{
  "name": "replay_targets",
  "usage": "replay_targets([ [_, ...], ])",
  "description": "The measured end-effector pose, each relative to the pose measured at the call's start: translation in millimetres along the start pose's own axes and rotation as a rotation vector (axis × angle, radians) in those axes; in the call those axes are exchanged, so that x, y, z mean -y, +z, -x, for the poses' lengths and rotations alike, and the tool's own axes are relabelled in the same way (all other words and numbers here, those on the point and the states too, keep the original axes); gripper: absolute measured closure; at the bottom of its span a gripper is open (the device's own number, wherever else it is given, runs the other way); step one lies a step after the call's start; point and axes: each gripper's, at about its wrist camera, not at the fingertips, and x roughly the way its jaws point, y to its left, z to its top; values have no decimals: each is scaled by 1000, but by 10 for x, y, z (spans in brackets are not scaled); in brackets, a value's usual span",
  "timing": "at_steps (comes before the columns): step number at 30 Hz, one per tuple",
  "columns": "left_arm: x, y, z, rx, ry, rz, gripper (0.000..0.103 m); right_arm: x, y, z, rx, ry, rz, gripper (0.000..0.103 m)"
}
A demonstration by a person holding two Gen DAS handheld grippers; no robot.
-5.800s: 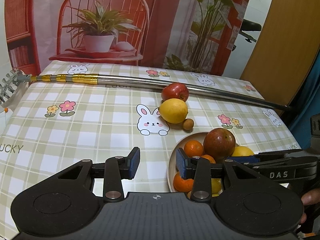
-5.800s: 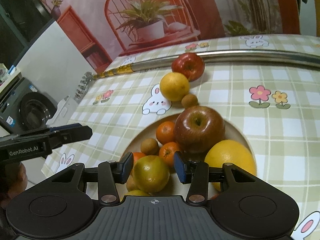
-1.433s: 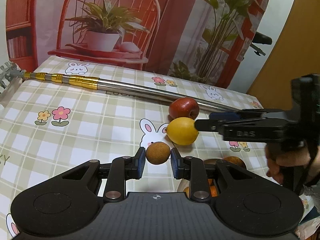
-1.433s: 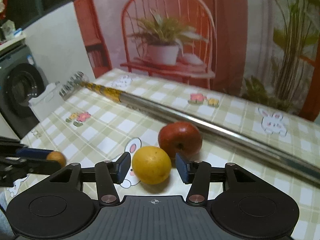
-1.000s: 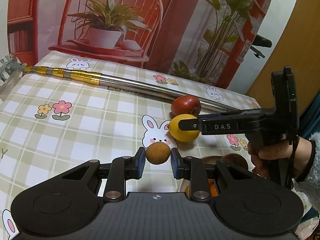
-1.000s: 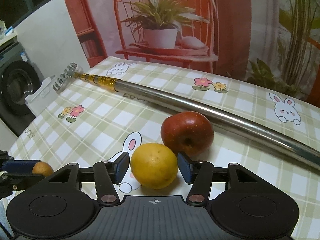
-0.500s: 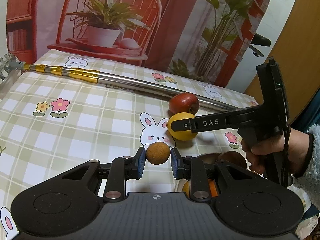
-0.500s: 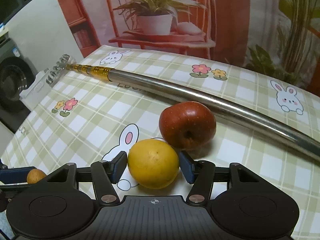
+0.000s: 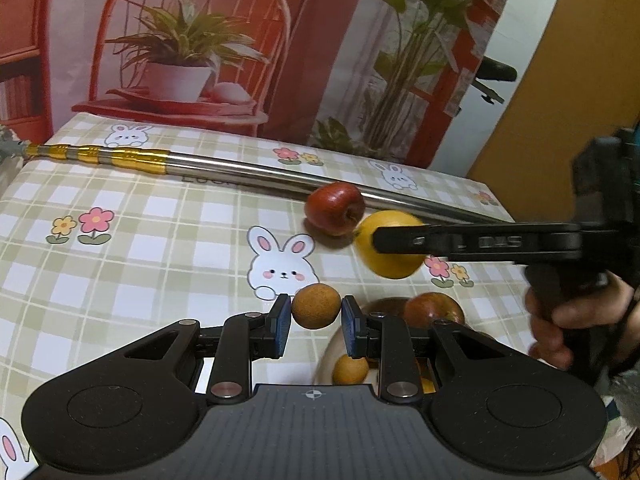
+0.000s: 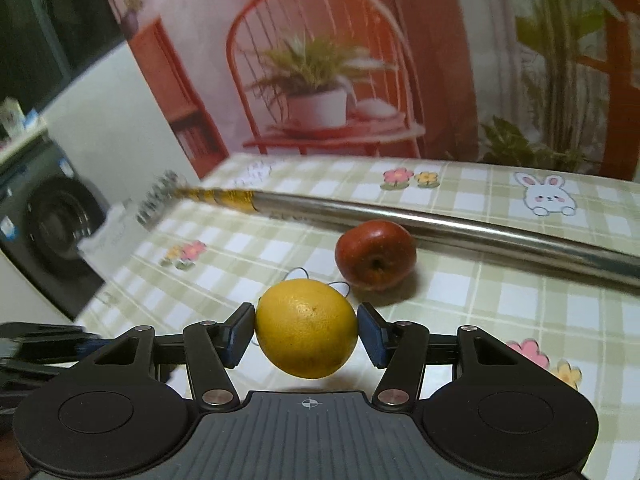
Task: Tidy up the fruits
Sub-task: 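Carry the brown fruit and lemon over the white plate and open both tools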
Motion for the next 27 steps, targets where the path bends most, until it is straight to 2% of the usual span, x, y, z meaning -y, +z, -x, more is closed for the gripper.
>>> replay_targets([
  [8,143,-22,-95,-27,-16,-55,74,105,-364,553,133,-24,-80,51],
  [12,247,-58,-183,-48,-23,-89,74,173,-580,748,178,-69,-146,51],
  [17,353,-99,-271,-72,-48,-119,74,224,-794,891,183,-68,-195,51],
  [27,437,-168,-433,-132,-24,-154,74,127,-918,941,165,-59,-171,51],
])
